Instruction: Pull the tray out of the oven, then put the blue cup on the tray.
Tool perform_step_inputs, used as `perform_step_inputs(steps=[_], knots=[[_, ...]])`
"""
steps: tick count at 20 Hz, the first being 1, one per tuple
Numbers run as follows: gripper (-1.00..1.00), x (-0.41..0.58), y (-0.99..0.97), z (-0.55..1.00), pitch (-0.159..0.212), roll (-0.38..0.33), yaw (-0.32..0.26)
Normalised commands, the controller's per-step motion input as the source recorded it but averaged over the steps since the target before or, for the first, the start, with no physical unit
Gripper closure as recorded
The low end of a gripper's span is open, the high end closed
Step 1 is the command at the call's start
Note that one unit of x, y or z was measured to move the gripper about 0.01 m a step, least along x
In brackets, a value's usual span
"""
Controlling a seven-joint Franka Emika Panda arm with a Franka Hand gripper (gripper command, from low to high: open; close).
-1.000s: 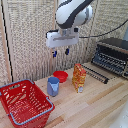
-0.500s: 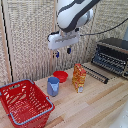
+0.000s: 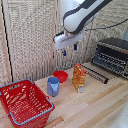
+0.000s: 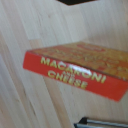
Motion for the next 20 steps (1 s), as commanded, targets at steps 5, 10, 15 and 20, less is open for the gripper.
perform_step_inputs(steps=[5,10,15,20], knots=[[-1.00,-0.003,-0.71,0.05,-0.042,-0.269,0.000],[-1.00,0.000,-0.70,0.01,-0.028,-0.286,0.000],[-1.00,0.134,-0.72,-0.05,0.022,-0.289,-0.028],[-1.00,0.327,-0.76,-0.30,0.088,-0.226,0.008]])
